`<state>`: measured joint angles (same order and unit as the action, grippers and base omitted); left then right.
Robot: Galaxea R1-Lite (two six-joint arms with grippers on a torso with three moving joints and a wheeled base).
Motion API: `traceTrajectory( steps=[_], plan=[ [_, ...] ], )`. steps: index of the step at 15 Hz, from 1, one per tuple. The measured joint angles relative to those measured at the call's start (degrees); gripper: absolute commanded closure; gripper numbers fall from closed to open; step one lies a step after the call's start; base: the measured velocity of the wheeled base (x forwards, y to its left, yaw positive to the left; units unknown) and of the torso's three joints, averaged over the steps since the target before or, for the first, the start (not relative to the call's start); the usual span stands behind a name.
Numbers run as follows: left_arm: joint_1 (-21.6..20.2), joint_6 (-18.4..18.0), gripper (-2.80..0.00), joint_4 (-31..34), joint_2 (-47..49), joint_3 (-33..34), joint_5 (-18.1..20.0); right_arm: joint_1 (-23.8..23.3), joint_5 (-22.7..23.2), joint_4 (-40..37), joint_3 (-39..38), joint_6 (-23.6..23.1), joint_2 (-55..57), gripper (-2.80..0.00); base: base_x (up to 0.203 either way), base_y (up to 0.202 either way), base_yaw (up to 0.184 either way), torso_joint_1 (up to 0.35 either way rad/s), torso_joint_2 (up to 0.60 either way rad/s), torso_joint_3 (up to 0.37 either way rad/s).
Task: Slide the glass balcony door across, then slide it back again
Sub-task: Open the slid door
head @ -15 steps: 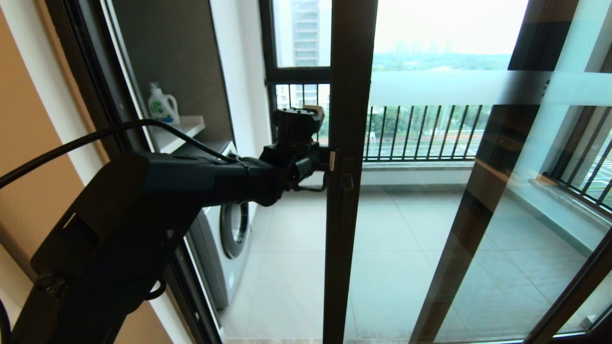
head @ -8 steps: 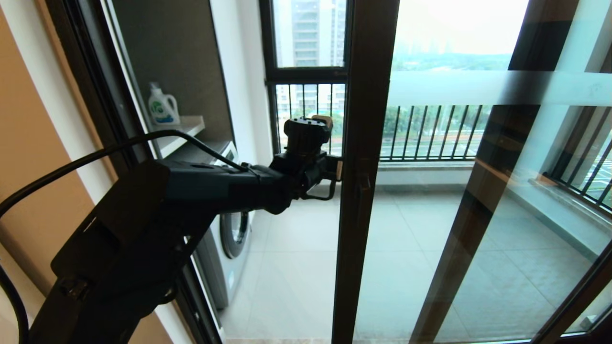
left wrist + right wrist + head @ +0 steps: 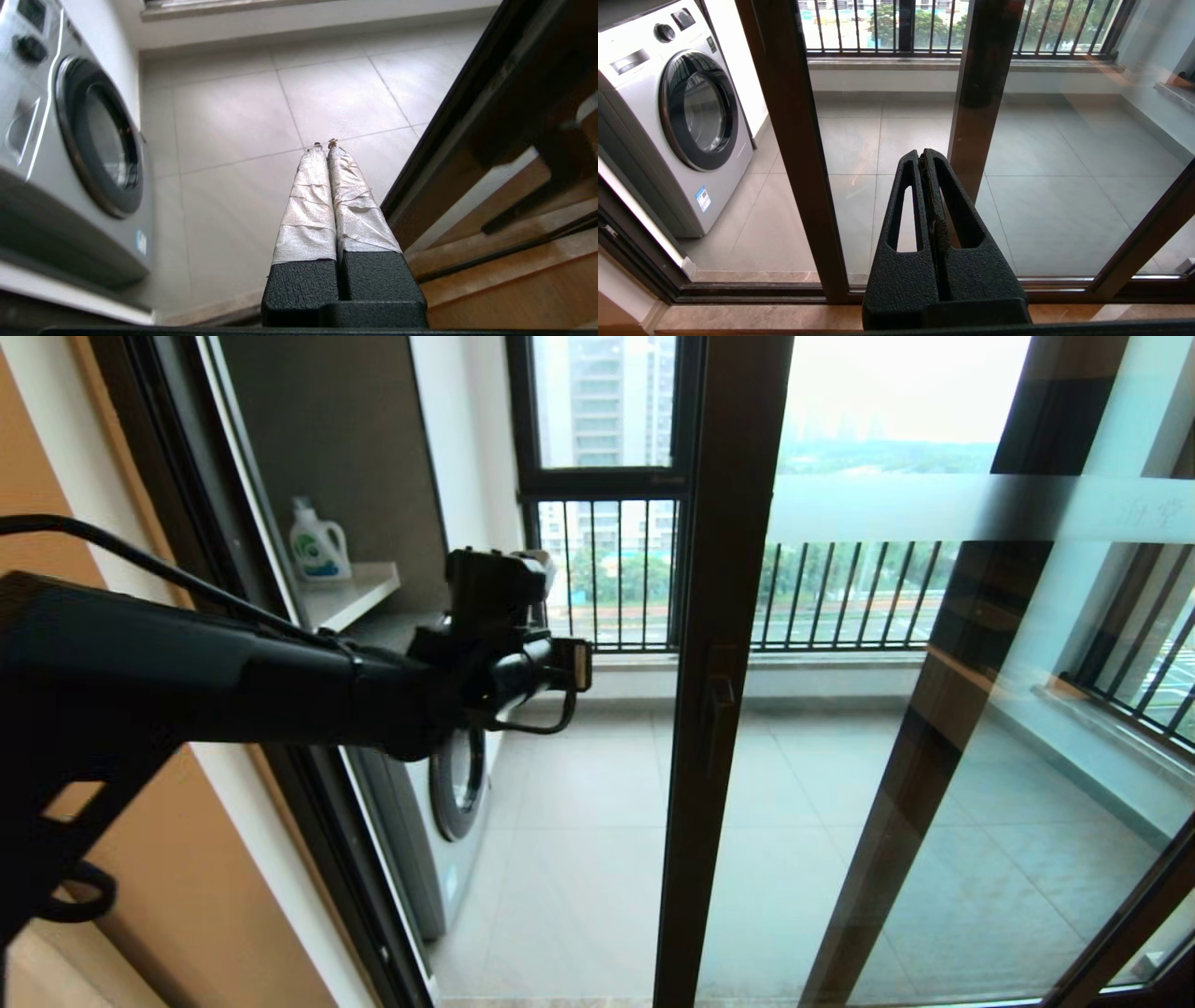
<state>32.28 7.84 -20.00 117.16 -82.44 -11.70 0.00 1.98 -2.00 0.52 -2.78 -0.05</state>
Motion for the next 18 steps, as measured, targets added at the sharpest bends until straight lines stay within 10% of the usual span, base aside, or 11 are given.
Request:
traceTrajectory(
  steps=[6, 13, 18],
  plan=[
    [-5.3, 0.2, 0.00, -5.7, -30.4, 31.9, -1.5, 0.0, 0.0, 0.0, 0.0, 0.0, 0.0, 0.00, 0.000, 0.000, 0.000, 0.000, 0.00, 0.000],
    [-19.3, -3.4, 0.00, 8.3, -69.8, 44.5, -6.7, 0.0, 0.0, 0.0, 0.0, 0.0, 0.0, 0.00, 0.000, 0.000, 0.000, 0.000, 0.00, 0.000],
    [-27.7, -12.5, 0.00, 10.1, -91.8, 57.4, -3.9, 0.0, 0.0, 0.0, 0.0, 0.0, 0.0, 0.00, 0.000, 0.000, 0.000, 0.000, 0.00, 0.000]
  ],
)
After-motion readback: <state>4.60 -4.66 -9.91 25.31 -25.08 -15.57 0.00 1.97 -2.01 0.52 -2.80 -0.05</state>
